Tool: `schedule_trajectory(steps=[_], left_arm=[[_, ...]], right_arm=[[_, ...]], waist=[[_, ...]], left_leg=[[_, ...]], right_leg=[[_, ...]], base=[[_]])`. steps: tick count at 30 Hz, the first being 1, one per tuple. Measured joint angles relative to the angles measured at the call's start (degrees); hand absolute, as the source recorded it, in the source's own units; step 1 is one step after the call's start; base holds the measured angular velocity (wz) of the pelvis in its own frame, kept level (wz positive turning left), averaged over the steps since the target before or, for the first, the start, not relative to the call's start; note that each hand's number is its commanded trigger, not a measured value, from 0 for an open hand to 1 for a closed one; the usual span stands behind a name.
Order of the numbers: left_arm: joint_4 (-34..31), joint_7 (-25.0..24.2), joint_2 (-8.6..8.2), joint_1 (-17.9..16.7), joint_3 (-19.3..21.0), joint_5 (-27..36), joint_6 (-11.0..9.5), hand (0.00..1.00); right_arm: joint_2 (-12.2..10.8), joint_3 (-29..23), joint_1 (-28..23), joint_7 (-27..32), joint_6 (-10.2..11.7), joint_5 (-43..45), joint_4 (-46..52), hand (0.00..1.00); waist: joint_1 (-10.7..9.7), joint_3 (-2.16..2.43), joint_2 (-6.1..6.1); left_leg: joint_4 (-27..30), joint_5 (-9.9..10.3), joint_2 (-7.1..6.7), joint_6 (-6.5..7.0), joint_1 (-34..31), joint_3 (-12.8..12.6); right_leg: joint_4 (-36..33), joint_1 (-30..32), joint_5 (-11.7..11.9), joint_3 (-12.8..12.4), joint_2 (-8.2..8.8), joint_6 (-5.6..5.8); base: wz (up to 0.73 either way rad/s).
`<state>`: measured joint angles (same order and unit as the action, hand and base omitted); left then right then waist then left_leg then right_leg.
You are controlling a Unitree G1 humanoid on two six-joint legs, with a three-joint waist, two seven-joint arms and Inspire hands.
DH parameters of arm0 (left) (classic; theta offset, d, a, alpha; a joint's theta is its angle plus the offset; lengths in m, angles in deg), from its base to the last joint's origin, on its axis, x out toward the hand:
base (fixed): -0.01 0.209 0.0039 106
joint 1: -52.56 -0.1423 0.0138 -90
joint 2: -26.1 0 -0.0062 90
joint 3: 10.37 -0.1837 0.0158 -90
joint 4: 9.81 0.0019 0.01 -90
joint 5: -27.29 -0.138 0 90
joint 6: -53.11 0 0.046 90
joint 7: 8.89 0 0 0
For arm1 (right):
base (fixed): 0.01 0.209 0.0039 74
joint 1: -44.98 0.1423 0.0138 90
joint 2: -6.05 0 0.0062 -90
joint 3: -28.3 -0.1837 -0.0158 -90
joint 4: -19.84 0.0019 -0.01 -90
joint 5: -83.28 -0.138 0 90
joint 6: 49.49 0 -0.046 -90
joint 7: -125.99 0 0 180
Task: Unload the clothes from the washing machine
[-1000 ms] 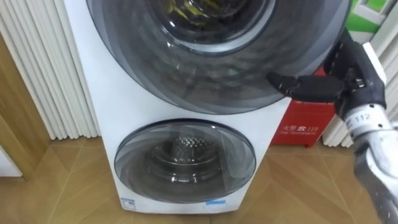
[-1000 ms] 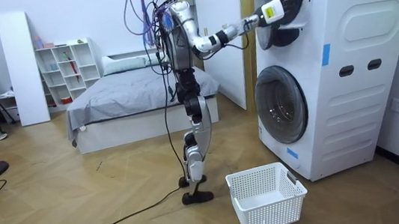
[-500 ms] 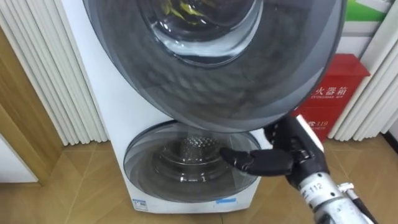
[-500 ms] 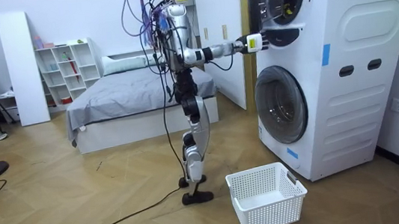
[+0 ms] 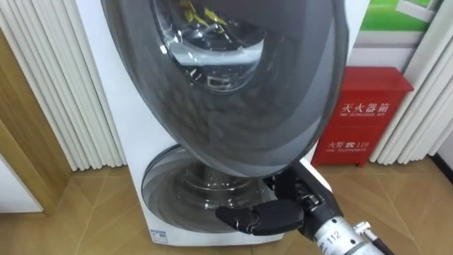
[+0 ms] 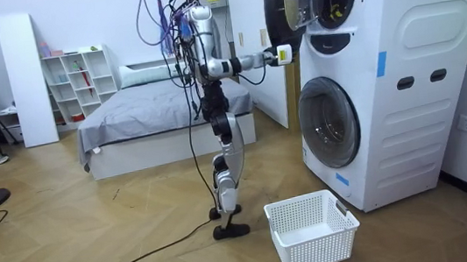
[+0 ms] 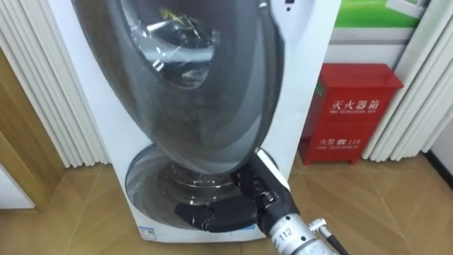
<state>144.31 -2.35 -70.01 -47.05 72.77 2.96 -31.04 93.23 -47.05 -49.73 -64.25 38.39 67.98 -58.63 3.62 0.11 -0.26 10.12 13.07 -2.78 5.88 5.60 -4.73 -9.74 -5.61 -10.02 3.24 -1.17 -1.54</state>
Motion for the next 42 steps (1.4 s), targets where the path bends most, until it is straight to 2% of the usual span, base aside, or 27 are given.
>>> schedule_trajectory(steps=[8,12,17,25,32,35,42], left_arm=[[-0.06,-1.09,-0.14,0.34,-0.05,0.02,-0.09,0.00],[-0.12,-1.18,-0.21,0.37,-0.06,0.01,-0.06,0.00],[-0.02,-1.20,-0.72,0.53,-0.27,0.03,-0.02,0.00],[-0.02,-1.05,-0.92,1.03,-0.34,-0.04,0.08,0.00],[-0.04,-1.15,-0.90,1.53,-0.32,-0.11,0.07,0.00],[-0.04,-1.14,-0.87,1.62,-0.33,-0.16,0.10,0.00],[-0.04,-2.03,-0.87,2.66,-0.20,-0.37,0.30,0.00]], right_arm=[[-0.53,0.07,0.42,-2.27,0.00,0.16,0.45,0.00],[-1.26,1.81,1.41,-3.78,0.00,2.39,1.56,0.00],[-2.46,4.53,1.70,-4.88,-0.01,3.99,2.29,0.00],[-2.48,7.31,3.64,-4.28,-0.04,4.06,2.30,0.00],[-2.47,10.08,5.21,-4.79,-0.06,4.68,2.45,0.00],[-2.48,11.80,6.47,-5.37,-0.47,4.68,2.45,0.00],[-2.65,12.98,8.44,-6.99,-1.22,4.79,2.40,0.00]], waist=[[1.07,-0.28,-0.77],[1.76,-0.12,-0.93],[2.82,-0.12,-0.86],[3.67,-0.31,0.15],[4.79,-0.08,0.65],[4.98,-0.17,0.76],[7.80,-0.66,1.55]], left_leg=[[-0.17,0.00,0.04,0.00,-0.09,0.02],[-0.26,-0.01,0.06,0.00,-0.35,0.15],[0.07,-0.01,0.04,0.00,-0.38,0.15],[-0.20,-0.01,0.04,-0.01,-1.16,0.43],[-0.15,-0.02,0.03,-0.01,-1.59,0.53],[0.33,-0.02,0.03,-0.01,-1.68,0.54],[0.30,-0.03,0.03,-0.02,-1.93,1.04]], right_leg=[[0.09,0.14,0.00,-0.17,-0.05,0.00],[0.10,0.49,0.00,-0.02,-0.06,0.00],[0.13,0.55,0.00,0.05,-0.01,0.00],[0.10,0.97,0.00,0.10,-0.05,0.00],[0.09,1.62,0.00,0.15,-0.07,0.00],[0.16,1.61,0.00,0.16,-0.04,0.00],[0.22,1.49,0.00,0.88,0.01,0.00]], base=[[0.00],[0.00],[0.00],[0.00],[0.00],[0.00],[0.04]])
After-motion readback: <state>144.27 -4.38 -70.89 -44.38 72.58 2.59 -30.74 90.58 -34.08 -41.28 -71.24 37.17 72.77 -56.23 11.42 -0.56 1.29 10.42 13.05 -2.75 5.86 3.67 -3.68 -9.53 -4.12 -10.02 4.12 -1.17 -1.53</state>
